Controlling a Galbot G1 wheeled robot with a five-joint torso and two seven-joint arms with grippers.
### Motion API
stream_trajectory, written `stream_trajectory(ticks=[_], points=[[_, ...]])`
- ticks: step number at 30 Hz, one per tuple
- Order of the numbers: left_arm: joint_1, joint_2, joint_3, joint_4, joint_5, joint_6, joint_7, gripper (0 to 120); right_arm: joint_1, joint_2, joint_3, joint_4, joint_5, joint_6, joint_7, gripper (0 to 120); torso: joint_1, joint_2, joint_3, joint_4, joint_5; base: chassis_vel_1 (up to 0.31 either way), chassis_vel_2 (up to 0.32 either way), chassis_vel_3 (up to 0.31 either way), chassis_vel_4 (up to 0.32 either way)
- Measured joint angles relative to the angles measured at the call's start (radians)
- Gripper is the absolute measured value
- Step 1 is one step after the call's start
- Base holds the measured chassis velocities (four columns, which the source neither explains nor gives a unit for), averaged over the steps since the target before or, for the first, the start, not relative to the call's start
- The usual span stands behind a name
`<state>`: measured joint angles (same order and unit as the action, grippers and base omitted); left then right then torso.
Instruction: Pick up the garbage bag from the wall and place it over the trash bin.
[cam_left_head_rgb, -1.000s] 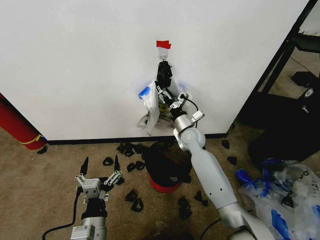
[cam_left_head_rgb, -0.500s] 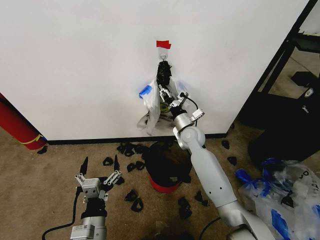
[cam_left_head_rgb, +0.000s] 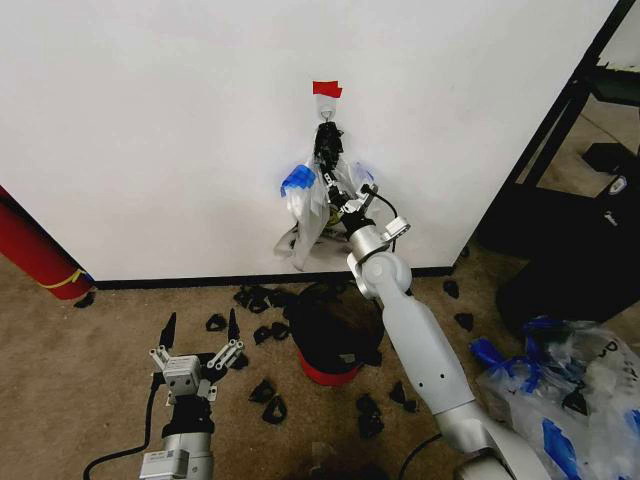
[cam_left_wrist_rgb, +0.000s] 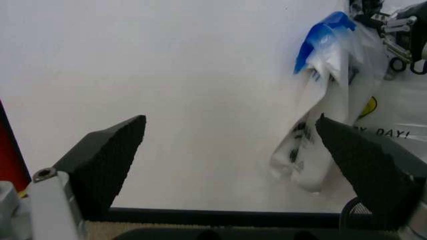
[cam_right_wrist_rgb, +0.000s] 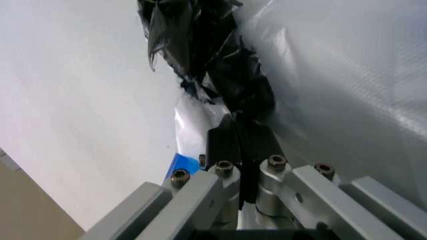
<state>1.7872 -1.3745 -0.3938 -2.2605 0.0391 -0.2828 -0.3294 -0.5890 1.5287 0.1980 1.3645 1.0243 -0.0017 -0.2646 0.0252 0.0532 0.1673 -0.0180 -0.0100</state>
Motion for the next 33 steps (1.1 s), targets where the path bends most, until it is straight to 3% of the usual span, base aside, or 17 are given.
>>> stream_trajectory(ticks=[7, 11, 14, 21, 24, 33], points=[[0.003, 0.000, 0.000, -0.003, 0.002, -0.001, 0.000, 100, -0.010, -0.003, 0.001, 0.010, -0.004, 0.000, 0.000, 0, 0.000, 0.000, 0.000, 0.0000, 0.0000, 0.000, 0.000, 0.000, 0.000], [0.004, 0.001, 0.000, -0.003, 0.003, -0.001, 0.001, 100, -0.011, -0.004, 0.003, 0.015, -0.002, 0.000, -0.001, 16, 0.000, 0.000, 0.000, 0.0000, 0.0000, 0.000, 0.000, 0.000, 0.000], [0.005, 0.002, 0.000, -0.005, 0.003, -0.001, 0.002, 100, -0.012, -0.004, 0.004, 0.019, 0.005, 0.000, -0.004, 21, 0.000, 0.000, 0.000, 0.0000, 0.0000, 0.000, 0.000, 0.000, 0.000], [0.006, 0.003, 0.002, -0.007, 0.003, 0.000, 0.009, 100, -0.021, -0.007, 0.018, 0.033, 0.018, -0.003, -0.009, 52, 0.000, 0.000, 0.000, 0.0000, 0.0000, 0.000, 0.000, 0.000, 0.000], [0.003, 0.004, 0.003, -0.002, 0.002, 0.001, 0.009, 100, -0.026, -0.005, 0.024, 0.034, 0.015, -0.004, -0.008, 52, 0.000, 0.000, 0.000, -0.0001, 0.0000, 0.000, 0.000, 0.000, 0.000], [-0.002, 0.004, 0.006, 0.003, -0.001, 0.002, 0.012, 100, -0.024, -0.005, 0.026, 0.026, 0.010, -0.004, -0.004, 20, 0.000, 0.000, 0.000, -0.0001, 0.0000, 0.000, 0.000, 0.000, 0.000]])
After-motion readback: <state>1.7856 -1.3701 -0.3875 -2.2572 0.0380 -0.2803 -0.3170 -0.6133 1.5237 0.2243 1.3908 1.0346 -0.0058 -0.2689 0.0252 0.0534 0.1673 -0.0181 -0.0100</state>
